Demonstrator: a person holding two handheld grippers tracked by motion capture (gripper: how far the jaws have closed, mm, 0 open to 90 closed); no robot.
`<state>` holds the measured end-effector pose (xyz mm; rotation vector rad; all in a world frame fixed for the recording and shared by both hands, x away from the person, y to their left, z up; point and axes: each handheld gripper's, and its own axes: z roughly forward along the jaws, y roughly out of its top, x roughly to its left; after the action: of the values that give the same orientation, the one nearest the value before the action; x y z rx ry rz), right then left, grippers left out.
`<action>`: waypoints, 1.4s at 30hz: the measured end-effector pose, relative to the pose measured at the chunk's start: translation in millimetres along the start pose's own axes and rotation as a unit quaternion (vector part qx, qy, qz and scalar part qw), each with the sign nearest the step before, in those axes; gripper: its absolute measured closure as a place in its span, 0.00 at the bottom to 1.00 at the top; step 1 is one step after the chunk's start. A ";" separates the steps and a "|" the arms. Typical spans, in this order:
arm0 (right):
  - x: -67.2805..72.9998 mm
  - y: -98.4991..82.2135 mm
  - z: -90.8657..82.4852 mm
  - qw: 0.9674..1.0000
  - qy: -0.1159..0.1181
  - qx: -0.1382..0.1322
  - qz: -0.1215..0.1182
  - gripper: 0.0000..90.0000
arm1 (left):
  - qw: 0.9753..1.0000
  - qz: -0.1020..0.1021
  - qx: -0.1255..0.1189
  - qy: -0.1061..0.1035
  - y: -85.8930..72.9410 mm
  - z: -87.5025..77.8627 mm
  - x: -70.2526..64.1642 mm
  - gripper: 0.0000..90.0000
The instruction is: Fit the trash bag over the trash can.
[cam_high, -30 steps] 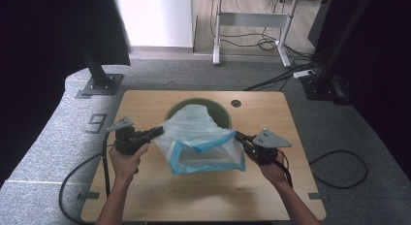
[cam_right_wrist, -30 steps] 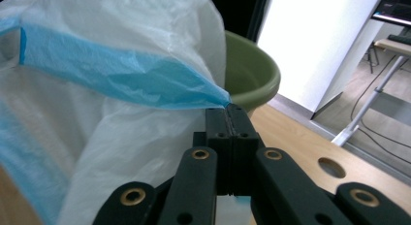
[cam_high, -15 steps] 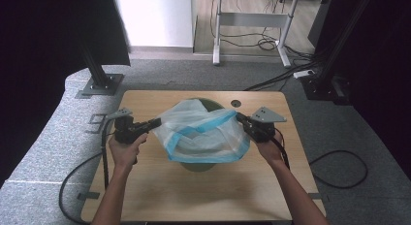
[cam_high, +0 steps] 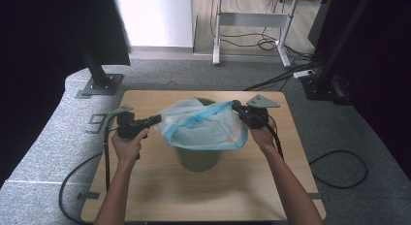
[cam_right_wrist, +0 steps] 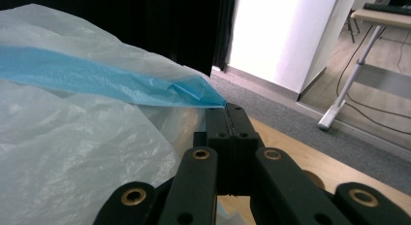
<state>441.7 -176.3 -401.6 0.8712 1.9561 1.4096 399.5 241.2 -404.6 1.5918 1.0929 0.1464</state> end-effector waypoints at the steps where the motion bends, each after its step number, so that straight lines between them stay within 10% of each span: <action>1: -0.1 -1.7 4.1 1.000 0.004 0.003 0.005 0.98 | 1.000 0.000 0.000 0.000 0.0 0.0 0.0 0.99; 26: -2.1 -18.6 39.7 0.997 0.041 0.036 0.052 0.99 | 0.998 -0.054 0.022 0.018 -2.7 18.0 25.0 1.00; 42: -4.3 -15.5 49.1 0.994 0.060 0.051 0.072 0.99 | 0.997 -0.016 0.039 0.064 -6.5 26.8 18.7 1.00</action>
<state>478.9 -154.5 -429.9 1.0121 2.1065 1.4843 422.7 234.8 -427.7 1.6515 1.2358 0.1873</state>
